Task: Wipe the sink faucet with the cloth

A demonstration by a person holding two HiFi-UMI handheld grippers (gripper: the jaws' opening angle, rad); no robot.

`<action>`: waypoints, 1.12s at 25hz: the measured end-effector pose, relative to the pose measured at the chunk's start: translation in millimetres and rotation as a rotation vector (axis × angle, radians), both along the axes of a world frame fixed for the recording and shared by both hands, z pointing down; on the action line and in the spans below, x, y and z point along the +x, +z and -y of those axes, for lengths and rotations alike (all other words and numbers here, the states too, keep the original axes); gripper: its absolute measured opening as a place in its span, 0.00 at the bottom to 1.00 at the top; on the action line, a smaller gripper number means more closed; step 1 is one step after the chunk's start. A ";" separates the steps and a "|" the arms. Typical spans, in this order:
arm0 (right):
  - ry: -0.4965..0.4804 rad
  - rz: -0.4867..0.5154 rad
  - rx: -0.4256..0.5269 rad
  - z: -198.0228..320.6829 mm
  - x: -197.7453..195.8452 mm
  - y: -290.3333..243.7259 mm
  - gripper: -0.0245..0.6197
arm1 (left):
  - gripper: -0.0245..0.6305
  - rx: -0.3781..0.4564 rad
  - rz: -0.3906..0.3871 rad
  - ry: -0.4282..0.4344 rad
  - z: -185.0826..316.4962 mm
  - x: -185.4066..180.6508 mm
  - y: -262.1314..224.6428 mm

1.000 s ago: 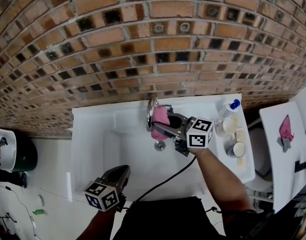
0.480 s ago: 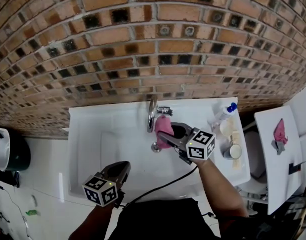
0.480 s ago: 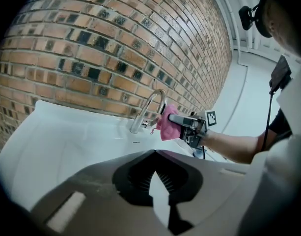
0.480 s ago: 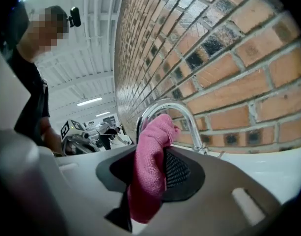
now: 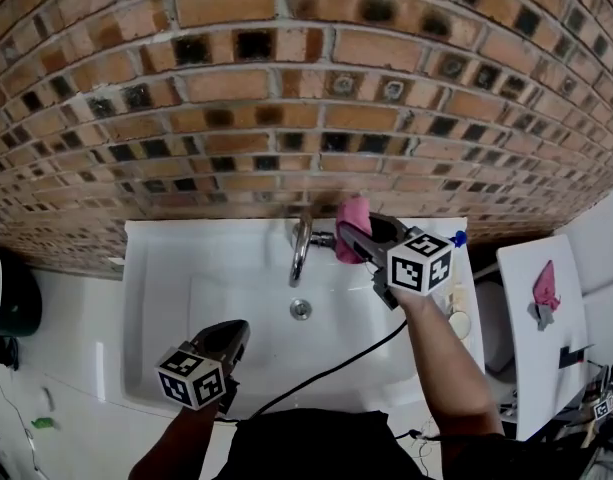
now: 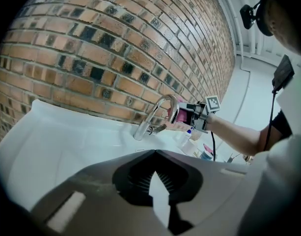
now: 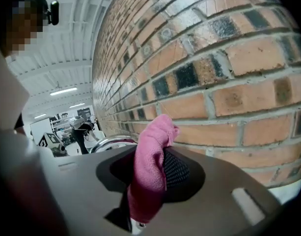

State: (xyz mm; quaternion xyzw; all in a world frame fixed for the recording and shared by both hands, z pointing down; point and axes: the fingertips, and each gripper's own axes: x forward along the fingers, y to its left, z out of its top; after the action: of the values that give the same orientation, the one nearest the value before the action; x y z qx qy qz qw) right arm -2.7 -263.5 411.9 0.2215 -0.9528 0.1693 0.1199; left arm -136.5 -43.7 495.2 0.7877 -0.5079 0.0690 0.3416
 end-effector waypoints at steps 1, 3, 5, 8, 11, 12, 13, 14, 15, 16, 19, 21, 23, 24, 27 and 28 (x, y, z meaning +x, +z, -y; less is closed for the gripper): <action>-0.008 -0.030 -0.011 9.3 -4.0 5.4 0.25 | 0.05 -0.002 -0.003 -0.006 1.9 -1.8 1.4; -0.023 -0.085 -0.046 24.9 -12.7 21.0 0.25 | 0.05 -0.008 -0.008 -0.017 5.3 -4.3 4.1; -0.035 -0.118 -0.088 36.1 -21.6 37.2 0.25 | 0.05 -0.018 -0.013 -0.024 7.6 -5.3 7.3; -0.054 -0.133 -0.132 45.4 -36.3 54.3 0.25 | 0.05 -0.034 -0.021 -0.036 9.1 -7.6 11.9; -0.068 -0.126 -0.162 49.1 -49.5 64.8 0.25 | 0.05 -0.052 -0.024 -0.048 9.0 -12.1 17.2; -0.073 -0.127 -0.165 50.0 -53.2 67.4 0.25 | 0.05 -0.057 -0.025 -0.053 9.1 -13.6 19.0; -0.077 -0.130 -0.166 51.1 -56.5 69.7 0.25 | 0.05 -0.062 -0.026 -0.056 9.3 -14.9 20.7; -0.079 -0.133 -0.165 52.3 -59.5 71.5 0.25 | 0.05 -0.067 -0.027 -0.059 9.6 -16.0 22.3; -0.078 -0.133 -0.165 53.5 -62.1 72.9 0.25 | 0.05 -0.071 -0.028 -0.060 9.9 -16.7 23.8; -0.077 -0.129 -0.169 54.5 -64.2 74.1 0.25 | 0.05 -0.074 -0.028 -0.061 10.4 -17.3 24.9; -0.068 -0.086 -0.205 55.8 -69.0 75.7 0.25 | 0.05 -0.081 -0.031 -0.062 12.0 -17.7 27.3; -0.057 -0.038 -0.248 55.9 -71.6 75.2 0.25 | 0.05 -0.081 -0.033 -0.060 13.0 -17.5 28.0; -0.045 0.011 -0.300 55.2 -73.2 74.6 0.25 | 0.05 -0.081 -0.034 -0.057 13.3 -17.6 28.6; -0.040 0.027 -0.319 54.8 -73.5 74.1 0.25 | 0.05 -0.081 -0.035 -0.056 13.4 -17.6 28.7; -0.023 0.043 -0.341 54.8 -73.2 70.6 0.24 | 0.05 -0.078 -0.037 -0.051 13.3 -17.0 28.4; -0.018 0.045 -0.347 54.7 -73.1 68.8 0.24 | 0.05 -0.076 -0.038 -0.050 12.9 -17.0 28.0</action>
State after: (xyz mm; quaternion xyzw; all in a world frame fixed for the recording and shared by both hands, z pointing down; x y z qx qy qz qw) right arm -75.8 -318.2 480.8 0.1849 -0.9137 0.3352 0.1364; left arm -153.5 -56.6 523.3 0.7623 -0.5180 0.0646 0.3827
